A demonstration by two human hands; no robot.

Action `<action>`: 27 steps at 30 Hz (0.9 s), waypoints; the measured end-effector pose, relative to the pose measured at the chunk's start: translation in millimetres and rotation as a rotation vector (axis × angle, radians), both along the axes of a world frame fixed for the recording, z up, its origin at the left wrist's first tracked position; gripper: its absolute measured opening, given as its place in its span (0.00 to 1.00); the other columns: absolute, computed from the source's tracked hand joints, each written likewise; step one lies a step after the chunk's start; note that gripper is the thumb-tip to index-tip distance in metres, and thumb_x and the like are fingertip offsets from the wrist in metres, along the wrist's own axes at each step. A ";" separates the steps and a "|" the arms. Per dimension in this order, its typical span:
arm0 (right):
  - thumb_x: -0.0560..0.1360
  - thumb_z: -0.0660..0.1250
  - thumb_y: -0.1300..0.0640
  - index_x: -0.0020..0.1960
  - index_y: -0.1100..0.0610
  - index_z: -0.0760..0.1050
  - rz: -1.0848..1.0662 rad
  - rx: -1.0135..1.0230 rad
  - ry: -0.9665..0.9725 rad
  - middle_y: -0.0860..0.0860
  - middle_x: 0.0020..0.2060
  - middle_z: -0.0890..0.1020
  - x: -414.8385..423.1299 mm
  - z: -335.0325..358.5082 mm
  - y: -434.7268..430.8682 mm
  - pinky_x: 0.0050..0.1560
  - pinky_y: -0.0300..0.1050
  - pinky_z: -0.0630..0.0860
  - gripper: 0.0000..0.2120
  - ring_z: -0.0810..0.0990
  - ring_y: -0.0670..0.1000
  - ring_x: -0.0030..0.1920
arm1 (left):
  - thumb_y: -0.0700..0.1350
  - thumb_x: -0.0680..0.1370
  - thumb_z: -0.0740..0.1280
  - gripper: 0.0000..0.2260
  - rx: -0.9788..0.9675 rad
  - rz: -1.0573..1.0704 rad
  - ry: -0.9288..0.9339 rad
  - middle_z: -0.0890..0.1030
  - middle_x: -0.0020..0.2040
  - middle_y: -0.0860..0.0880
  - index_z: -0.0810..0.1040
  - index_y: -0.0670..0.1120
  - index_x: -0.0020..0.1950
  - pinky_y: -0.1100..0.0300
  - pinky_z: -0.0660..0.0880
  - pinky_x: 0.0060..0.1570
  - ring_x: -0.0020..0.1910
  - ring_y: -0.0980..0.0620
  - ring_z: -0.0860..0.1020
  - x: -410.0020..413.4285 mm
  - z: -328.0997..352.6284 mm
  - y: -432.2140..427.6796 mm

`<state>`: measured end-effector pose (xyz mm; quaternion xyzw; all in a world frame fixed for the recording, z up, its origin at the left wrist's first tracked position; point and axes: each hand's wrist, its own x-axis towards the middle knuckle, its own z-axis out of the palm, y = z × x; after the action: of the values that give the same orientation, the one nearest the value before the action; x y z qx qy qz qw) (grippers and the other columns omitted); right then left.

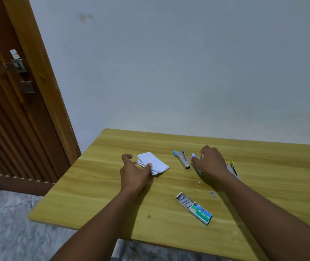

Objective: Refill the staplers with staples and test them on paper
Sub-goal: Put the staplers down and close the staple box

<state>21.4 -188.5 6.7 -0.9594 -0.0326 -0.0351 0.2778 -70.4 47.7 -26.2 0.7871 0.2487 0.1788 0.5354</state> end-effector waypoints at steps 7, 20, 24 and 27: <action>0.61 0.75 0.32 0.50 0.42 0.74 0.551 -0.053 0.162 0.41 0.45 0.77 -116.2 19.2 -48.2 0.40 0.35 0.69 0.24 0.73 0.36 0.40 | 0.49 0.73 0.73 0.14 0.455 -0.438 -0.303 0.74 0.50 0.56 0.74 0.56 0.55 0.61 0.73 0.42 0.43 0.57 0.76 -41.8 -8.3 -14.1; 0.74 0.73 0.51 0.55 0.43 0.81 0.557 -0.052 -0.128 0.36 0.49 0.79 -117.6 -18.6 -71.3 0.44 0.31 0.72 0.11 0.77 0.38 0.48 | 0.50 0.67 0.82 0.19 0.481 -0.702 -0.180 0.85 0.48 0.57 0.80 0.55 0.55 0.58 0.80 0.50 0.48 0.59 0.82 -49.5 3.7 -50.2; 0.74 0.73 0.53 0.55 0.45 0.82 0.567 0.007 -0.156 0.38 0.49 0.80 -118.3 -23.5 -75.2 0.43 0.29 0.69 0.10 0.76 0.37 0.48 | 0.52 0.64 0.84 0.18 0.391 -0.617 -0.165 0.84 0.46 0.57 0.81 0.54 0.49 0.60 0.79 0.48 0.47 0.58 0.80 -54.5 -3.1 -46.9; 0.74 0.72 0.53 0.55 0.46 0.82 0.564 0.025 -0.167 0.38 0.49 0.80 -119.0 -26.7 -77.0 0.44 0.29 0.69 0.10 0.76 0.37 0.48 | 0.51 0.65 0.83 0.12 0.328 -0.655 -0.113 0.86 0.44 0.56 0.85 0.54 0.44 0.52 0.81 0.50 0.48 0.57 0.83 -56.8 -6.6 -43.0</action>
<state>-97.6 -265.5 -20.0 -0.9028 -0.3202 -0.0359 0.2849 -127.2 4.7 -32.7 0.8891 -0.0784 0.0784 0.4441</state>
